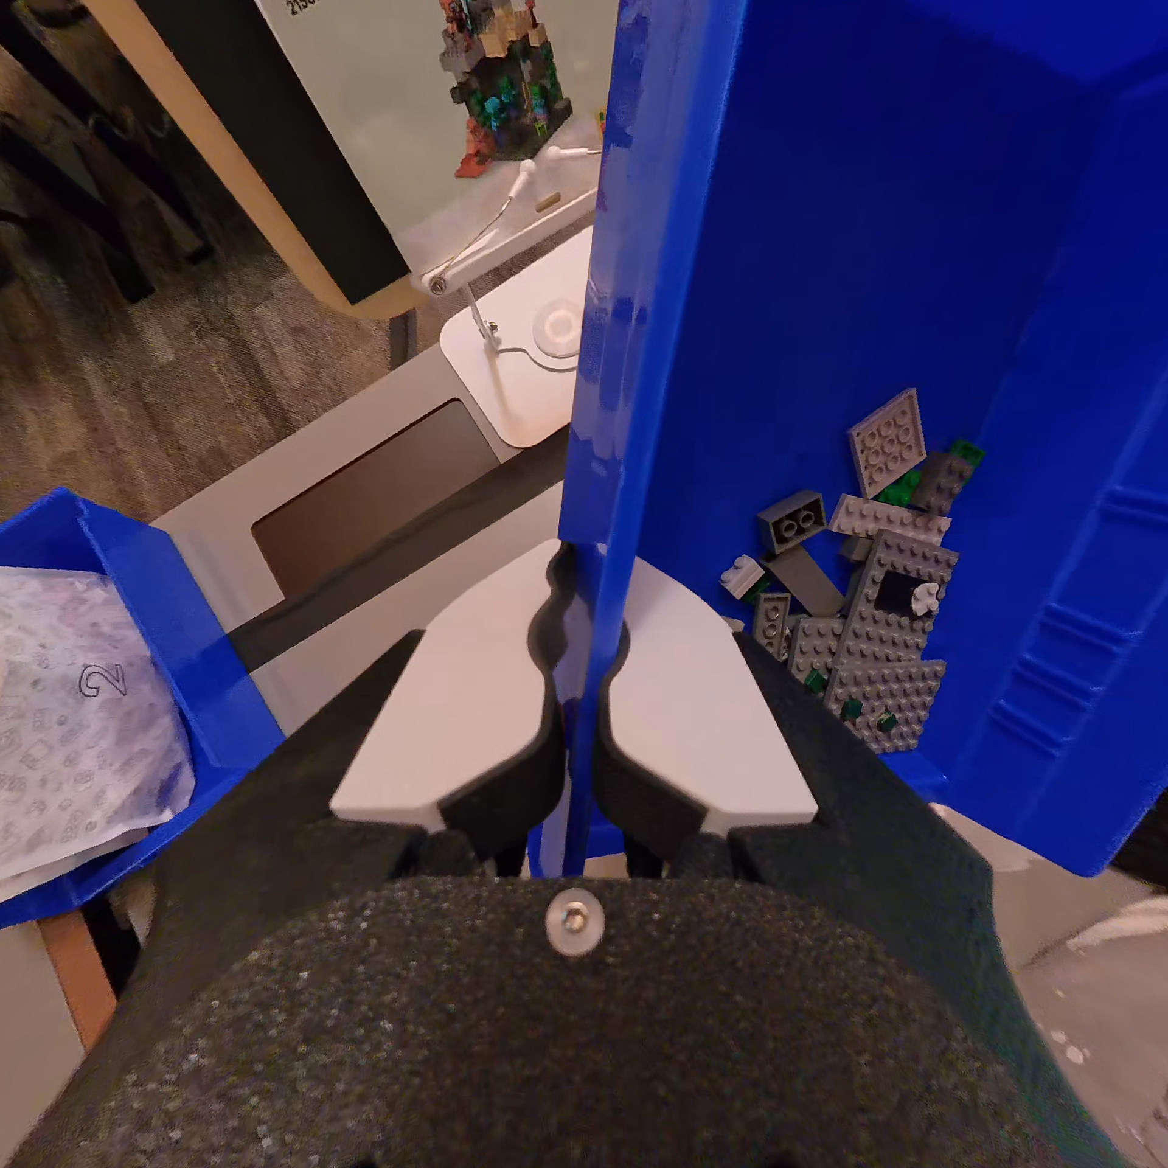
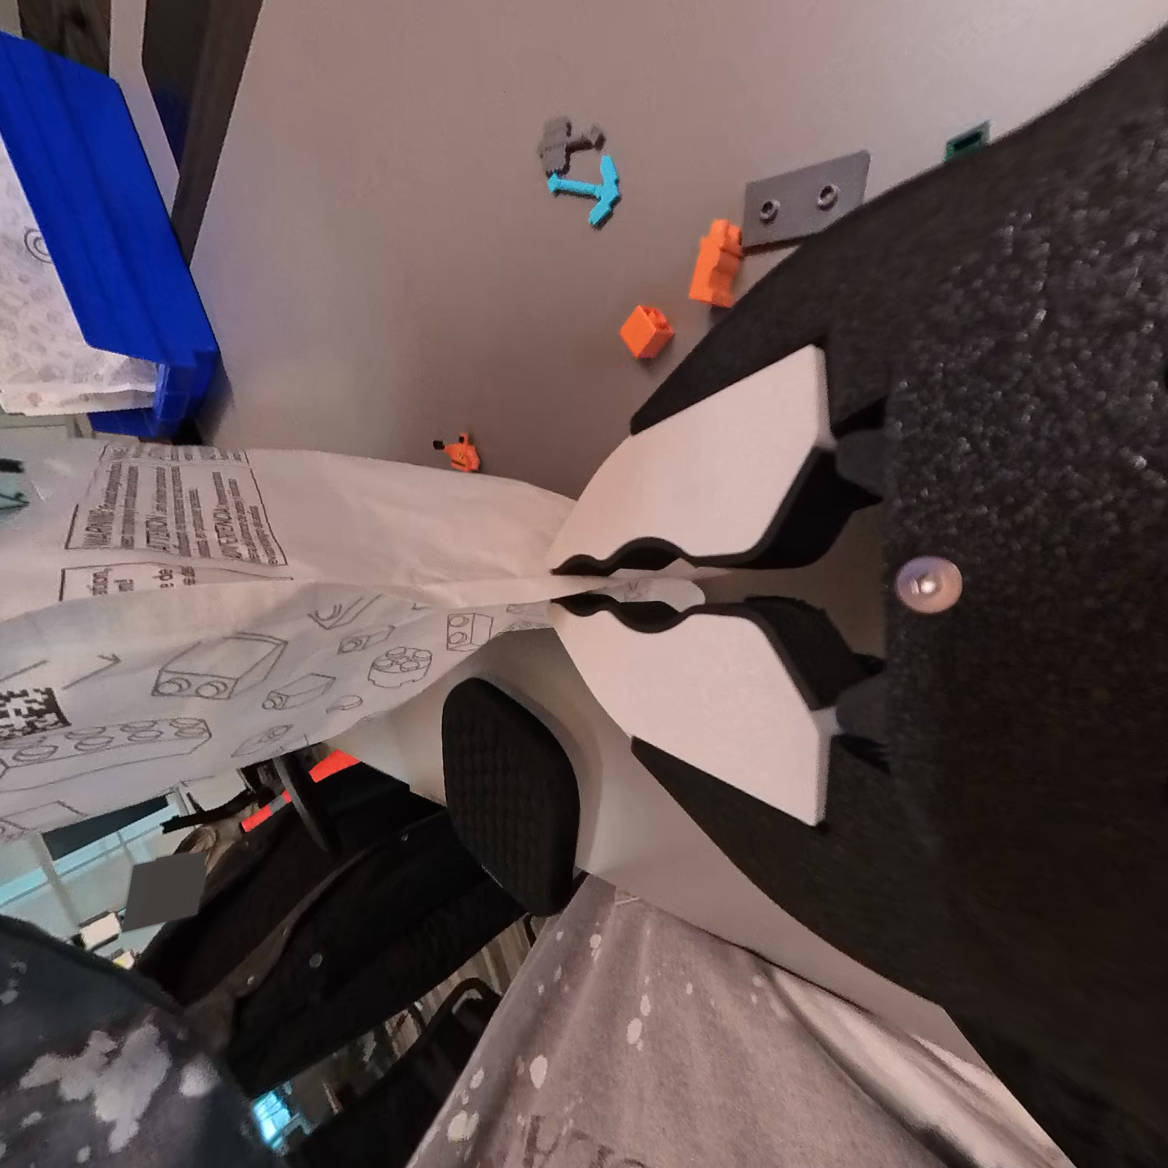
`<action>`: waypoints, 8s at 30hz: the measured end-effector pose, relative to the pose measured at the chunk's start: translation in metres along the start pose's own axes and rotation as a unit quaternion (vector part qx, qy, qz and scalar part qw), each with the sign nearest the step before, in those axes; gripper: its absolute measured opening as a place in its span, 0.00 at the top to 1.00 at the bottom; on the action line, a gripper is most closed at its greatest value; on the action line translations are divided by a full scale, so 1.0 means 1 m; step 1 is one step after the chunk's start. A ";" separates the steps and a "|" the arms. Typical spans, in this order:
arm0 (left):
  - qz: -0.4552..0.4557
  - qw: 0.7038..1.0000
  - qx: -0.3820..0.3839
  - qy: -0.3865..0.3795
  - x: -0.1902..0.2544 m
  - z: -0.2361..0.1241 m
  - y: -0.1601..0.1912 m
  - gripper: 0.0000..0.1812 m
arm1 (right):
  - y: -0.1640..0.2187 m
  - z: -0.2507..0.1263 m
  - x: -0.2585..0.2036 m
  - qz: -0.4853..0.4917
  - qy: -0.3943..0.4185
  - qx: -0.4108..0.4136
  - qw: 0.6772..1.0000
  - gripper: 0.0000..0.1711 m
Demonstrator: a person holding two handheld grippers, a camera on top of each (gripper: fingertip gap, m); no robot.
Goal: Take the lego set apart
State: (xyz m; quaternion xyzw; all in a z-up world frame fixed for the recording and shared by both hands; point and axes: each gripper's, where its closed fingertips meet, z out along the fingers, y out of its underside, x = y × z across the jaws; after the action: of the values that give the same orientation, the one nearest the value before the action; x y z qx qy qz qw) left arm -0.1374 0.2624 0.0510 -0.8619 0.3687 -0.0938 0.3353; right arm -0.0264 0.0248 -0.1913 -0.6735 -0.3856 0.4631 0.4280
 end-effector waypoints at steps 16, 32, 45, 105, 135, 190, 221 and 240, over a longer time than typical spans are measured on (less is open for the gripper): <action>0.028 0.992 0.105 -0.057 0.027 -0.018 0.012 0.97 | 0.002 0.000 0.016 0.012 0.035 -0.008 0.999 0.98; 0.014 0.993 0.113 -0.023 0.032 -0.026 0.021 0.97 | 0.014 -0.004 0.029 0.067 0.058 -0.037 0.995 0.99; 0.017 0.988 0.150 -0.013 0.043 -0.035 0.015 0.97 | 0.018 -0.006 0.032 0.072 0.062 -0.044 0.994 1.00; 0.149 0.873 0.352 -0.303 0.102 -0.063 0.027 0.96 | 0.022 -0.003 0.023 -0.108 0.109 -0.073 0.985 0.98; 0.236 0.757 0.507 -0.339 0.151 -0.122 0.040 0.97 | 0.020 -0.007 0.034 -0.090 0.119 -0.068 0.986 0.98; -0.487 0.847 -0.187 -0.104 -0.246 -0.021 0.483 0.96 | 0.027 -0.015 0.010 -0.099 0.052 -0.071 0.991 0.99; -0.099 0.977 -0.080 -0.169 -0.127 -0.078 0.385 0.81 | 0.028 -0.019 0.011 -0.081 0.050 -0.068 0.993 0.99; 0.283 0.880 0.187 0.332 0.184 0.101 0.245 0.80 | 0.040 -0.049 -0.013 -0.123 -0.033 -0.091 0.988 1.00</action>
State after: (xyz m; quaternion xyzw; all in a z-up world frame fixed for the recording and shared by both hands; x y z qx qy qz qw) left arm -0.1057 0.0617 -0.1996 -0.5600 0.6624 -0.3429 0.3607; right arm 0.0221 -0.0113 -0.2146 -0.6418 -0.5200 0.3920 0.4051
